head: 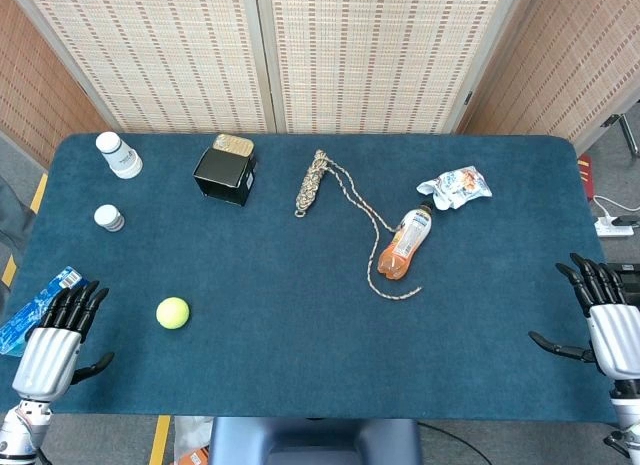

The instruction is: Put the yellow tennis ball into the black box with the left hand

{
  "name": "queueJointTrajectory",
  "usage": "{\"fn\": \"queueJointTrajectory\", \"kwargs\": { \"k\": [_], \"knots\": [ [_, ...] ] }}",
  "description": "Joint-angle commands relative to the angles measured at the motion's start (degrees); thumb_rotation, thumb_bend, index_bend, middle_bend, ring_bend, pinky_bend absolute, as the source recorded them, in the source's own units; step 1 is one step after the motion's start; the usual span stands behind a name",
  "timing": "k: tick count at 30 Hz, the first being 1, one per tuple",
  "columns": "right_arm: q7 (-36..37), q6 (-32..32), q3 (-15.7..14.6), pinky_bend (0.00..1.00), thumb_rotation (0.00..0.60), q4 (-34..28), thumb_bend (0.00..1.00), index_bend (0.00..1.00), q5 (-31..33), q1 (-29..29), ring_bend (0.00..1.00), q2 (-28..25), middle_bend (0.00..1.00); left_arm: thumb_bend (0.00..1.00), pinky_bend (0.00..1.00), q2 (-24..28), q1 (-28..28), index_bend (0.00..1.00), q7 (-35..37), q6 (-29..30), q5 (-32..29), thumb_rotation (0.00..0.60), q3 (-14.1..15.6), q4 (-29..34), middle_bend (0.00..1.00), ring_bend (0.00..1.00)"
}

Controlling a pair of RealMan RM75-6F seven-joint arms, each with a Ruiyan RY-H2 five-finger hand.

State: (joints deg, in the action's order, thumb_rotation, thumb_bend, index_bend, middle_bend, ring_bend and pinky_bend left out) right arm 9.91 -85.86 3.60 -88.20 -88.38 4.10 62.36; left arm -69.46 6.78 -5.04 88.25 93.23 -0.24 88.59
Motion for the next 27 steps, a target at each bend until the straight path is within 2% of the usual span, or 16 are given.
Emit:
{"fn": "queueJointTrajectory", "kwargs": {
  "k": [1, 11, 15, 16, 18, 19, 20, 21, 22, 23, 25, 26, 27],
  "knots": [
    [-0.5, 0.0, -0.1, 0.00, 0.600, -0.2, 0.00, 0.12, -0.2, 0.1, 0.00, 0.1, 0.00, 0.16, 0.04, -0.3, -0.1, 0.00, 1.0, 0.5, 0.3, 0.486, 0.0, -0.3, 0.00, 0.00],
    [-0.6, -0.7, -0.7, 0.00, 0.600, 0.0, 0.00, 0.11, -1.0, -0.3, 0.00, 0.2, 0.00, 0.16, 0.04, 0.2, -0.3, 0.00, -0.2, 0.5, 1.5, 0.485, 0.8, -0.7, 0.00, 0.00],
    [-2.1, -0.4, -0.7, 0.00, 0.600, -0.7, 0.00, 0.11, -0.9, -0.1, 0.00, 0.4, 0.00, 0.16, 0.06, -0.8, 0.0, 0.01, 3.0, 2.2, 2.9, 0.457, 0.3, -2.8, 0.00, 0.00],
    [-2.2, -0.3, -0.7, 0.00, 0.600, -0.8, 0.00, 0.11, -0.9, -0.1, 0.00, 0.5, 0.00, 0.16, 0.10, -1.2, 0.0, 0.03, 3.8, 2.9, 3.4, 0.436, 0.2, -3.5, 0.00, 0.00],
    [-2.3, -0.3, -0.7, 0.00, 0.600, -1.0, 0.00, 0.11, -0.9, -0.1, 0.00, 0.5, 0.00, 0.16, 0.28, -3.1, 0.1, 0.16, 7.7, 6.5, 5.8, 0.373, -0.5, -6.7, 0.11, 0.06],
    [-2.4, -0.2, -0.7, 0.00, 0.600, -0.9, 0.00, 0.11, -0.9, 0.0, 0.00, 0.6, 0.00, 0.16, 0.46, -4.4, 0.1, 0.33, 10.4, 9.2, 7.5, 0.309, -0.9, -9.3, 0.31, 0.19],
    [-2.4, -0.1, -0.7, 0.00, 0.600, -0.9, 0.00, 0.11, -0.9, 0.1, 0.00, 0.6, 0.00, 0.16, 0.65, -5.4, 0.2, 0.53, 12.6, 11.1, 9.0, 0.245, -0.9, -11.5, 0.56, 0.39],
    [-2.4, 0.0, -0.8, 0.00, 0.600, -0.9, 0.00, 0.11, -1.0, 0.1, 0.00, 0.6, 0.00, 0.16, 0.75, -6.0, 0.5, 0.66, 15.2, 12.6, 10.7, 0.205, -0.5, -13.6, 0.71, 0.52],
    [-2.3, 0.3, -0.9, 0.00, 0.600, -0.9, 0.00, 0.11, -1.1, 0.3, 0.00, 0.5, 0.00, 0.17, 0.91, -6.7, 0.8, 0.86, 18.0, 14.2, 12.4, 0.144, 0.0, -16.3, 0.91, 0.74],
    [-2.1, 0.3, -0.9, 0.00, 0.600, -0.9, 0.00, 0.11, -1.1, 0.3, 0.00, 0.4, 0.00, 0.16, 0.97, -7.1, 0.9, 0.96, 18.9, 14.9, 13.3, 0.112, 0.4, -18.1, 0.99, 0.86],
    [-1.9, 0.3, -0.8, 0.00, 0.600, -0.9, 0.00, 0.11, -0.8, 0.3, 0.00, 0.4, 0.00, 0.16, 1.00, -8.0, 0.9, 1.00, 19.2, 15.6, 13.4, 0.074, 0.3, -20.6, 1.00, 0.96],
    [-1.9, 0.3, -0.8, 0.00, 0.600, -0.9, 0.00, 0.11, -0.8, 0.3, 0.00, 0.4, 0.00, 0.16, 1.00, -8.3, 0.9, 1.00, 19.1, 15.7, 13.2, 0.072, 0.3, -21.1, 1.00, 0.98],
    [-1.7, 0.4, -0.8, 0.00, 0.600, -0.9, 0.00, 0.11, -0.8, 0.3, 0.00, 0.3, 0.00, 0.16, 1.00, -8.5, 0.9, 1.00, 19.2, 15.7, 13.0, 0.098, 0.4, -21.4, 1.00, 1.00]
  ]
}}
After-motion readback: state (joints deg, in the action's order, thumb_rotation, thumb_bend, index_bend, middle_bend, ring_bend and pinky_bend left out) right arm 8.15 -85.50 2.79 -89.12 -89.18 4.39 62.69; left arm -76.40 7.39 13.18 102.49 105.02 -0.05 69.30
